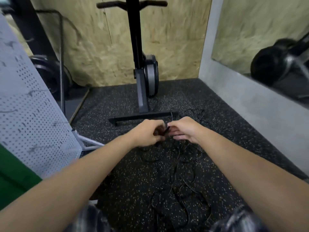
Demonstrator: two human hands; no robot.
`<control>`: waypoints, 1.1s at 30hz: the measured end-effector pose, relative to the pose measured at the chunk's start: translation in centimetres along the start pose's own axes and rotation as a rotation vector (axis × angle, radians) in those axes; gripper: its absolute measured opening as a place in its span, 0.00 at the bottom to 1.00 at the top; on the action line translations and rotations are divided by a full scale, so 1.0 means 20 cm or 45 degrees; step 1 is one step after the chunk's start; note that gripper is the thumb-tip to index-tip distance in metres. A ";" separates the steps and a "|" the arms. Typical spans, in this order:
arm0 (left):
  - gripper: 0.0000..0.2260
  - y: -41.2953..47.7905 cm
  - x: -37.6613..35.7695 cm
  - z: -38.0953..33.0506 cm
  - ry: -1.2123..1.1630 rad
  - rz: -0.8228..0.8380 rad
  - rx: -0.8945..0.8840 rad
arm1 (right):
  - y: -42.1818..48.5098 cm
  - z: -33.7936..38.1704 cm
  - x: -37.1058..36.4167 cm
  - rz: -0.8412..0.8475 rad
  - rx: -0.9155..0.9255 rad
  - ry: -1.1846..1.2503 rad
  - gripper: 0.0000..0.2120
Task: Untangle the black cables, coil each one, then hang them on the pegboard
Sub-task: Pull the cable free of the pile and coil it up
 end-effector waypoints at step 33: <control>0.09 0.06 0.17 0.37 -1.632 -0.601 0.319 | -0.02 0.32 -0.01 -0.019 0.629 -0.894 0.13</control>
Point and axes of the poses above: each hand's wrist, its own y-axis towards the middle knuckle, its own x-axis out of the back of the hand, z = x × y, the point moved 9 cm from there along y, towards the middle knuckle, and after that the axes turned 1 degree about z, right-handed, at the moved point
